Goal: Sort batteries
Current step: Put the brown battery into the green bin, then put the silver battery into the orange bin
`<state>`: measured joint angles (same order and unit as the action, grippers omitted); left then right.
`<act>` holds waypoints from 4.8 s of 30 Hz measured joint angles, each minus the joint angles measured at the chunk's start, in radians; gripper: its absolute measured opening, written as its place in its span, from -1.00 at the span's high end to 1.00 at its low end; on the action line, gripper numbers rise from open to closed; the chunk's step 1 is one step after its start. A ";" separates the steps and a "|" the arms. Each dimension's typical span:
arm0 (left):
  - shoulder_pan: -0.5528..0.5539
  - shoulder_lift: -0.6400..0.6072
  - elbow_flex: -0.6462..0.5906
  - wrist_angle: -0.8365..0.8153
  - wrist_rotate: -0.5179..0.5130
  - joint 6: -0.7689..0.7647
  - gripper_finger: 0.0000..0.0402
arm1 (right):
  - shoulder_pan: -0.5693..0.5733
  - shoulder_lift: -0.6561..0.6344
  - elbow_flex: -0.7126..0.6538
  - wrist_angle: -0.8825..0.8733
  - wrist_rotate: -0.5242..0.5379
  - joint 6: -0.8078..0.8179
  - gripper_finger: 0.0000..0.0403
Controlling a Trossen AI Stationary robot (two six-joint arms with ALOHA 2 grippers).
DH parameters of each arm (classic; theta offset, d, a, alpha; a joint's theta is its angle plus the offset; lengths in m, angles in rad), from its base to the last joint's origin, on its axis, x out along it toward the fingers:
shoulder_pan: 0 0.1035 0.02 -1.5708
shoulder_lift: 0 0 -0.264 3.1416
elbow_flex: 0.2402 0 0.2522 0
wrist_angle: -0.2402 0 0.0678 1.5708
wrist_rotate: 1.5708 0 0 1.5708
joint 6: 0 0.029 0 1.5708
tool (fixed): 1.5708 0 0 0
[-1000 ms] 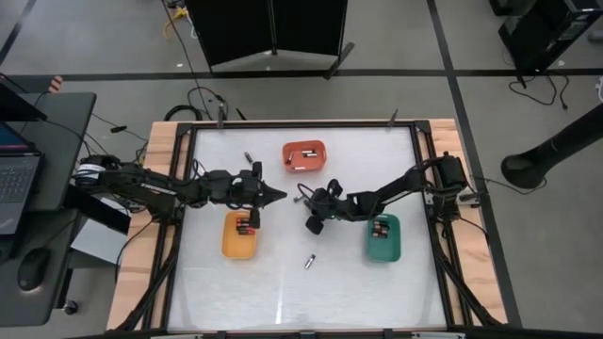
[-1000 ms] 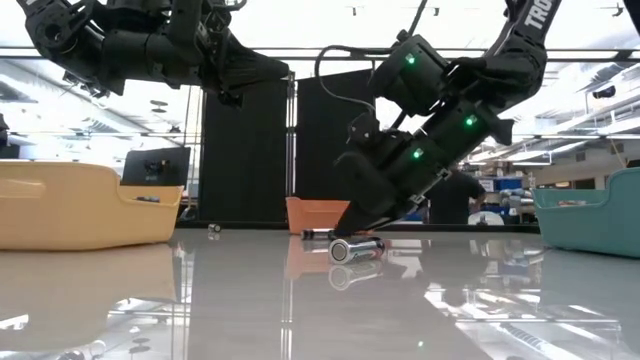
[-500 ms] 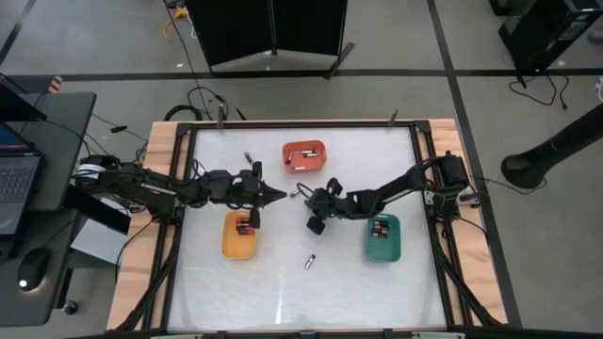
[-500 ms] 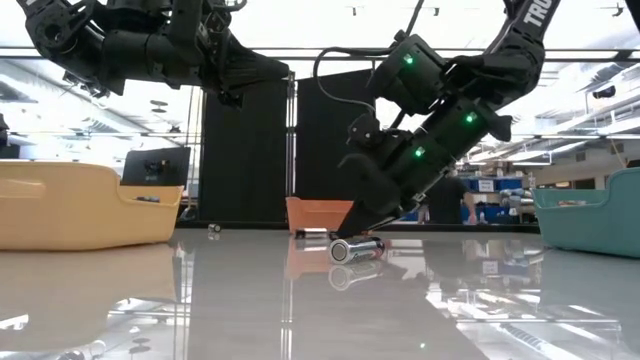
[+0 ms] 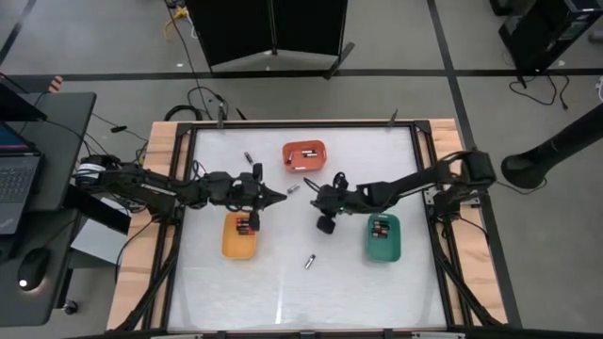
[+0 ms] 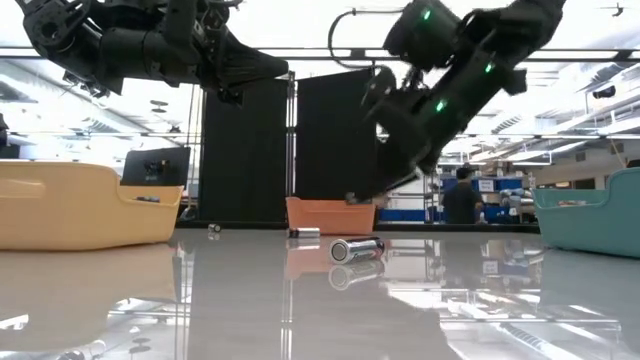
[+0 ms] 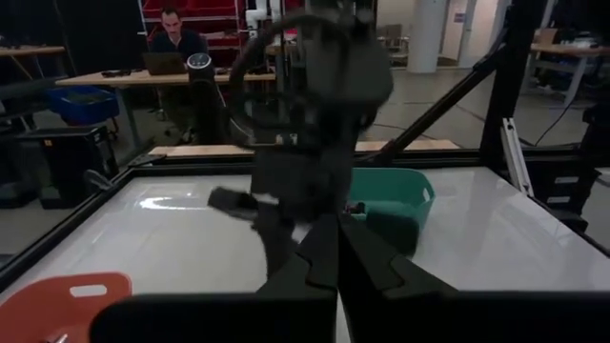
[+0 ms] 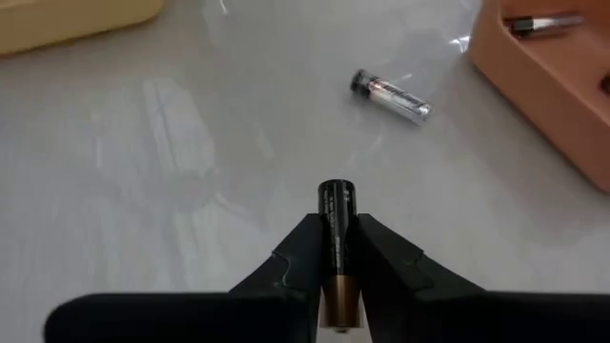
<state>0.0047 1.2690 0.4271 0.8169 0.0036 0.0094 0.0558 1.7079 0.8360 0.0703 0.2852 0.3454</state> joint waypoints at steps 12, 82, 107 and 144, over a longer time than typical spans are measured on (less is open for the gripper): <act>-0.020 0.000 0.000 0.001 -0.003 0.013 0.97 | 0.185 -0.410 0.001 -0.544 -0.102 0.184 0.71; -0.189 0.000 0.052 -0.400 -0.212 -0.144 0.97 | 0.266 -0.020 0.193 -0.305 -0.258 -0.225 0.28; -0.191 0.000 0.051 -0.484 -0.212 -0.116 0.97 | 0.246 0.277 0.365 -0.361 -0.368 -0.407 0.27; -0.087 0.009 0.051 -0.445 -0.300 -0.214 0.97 | -0.328 -0.003 0.366 -0.492 -0.160 -0.763 0.72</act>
<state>-0.0828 1.2779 0.4786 0.3721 -0.2962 -0.2048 -0.2724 1.7047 1.2021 -0.4217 0.1252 -0.4176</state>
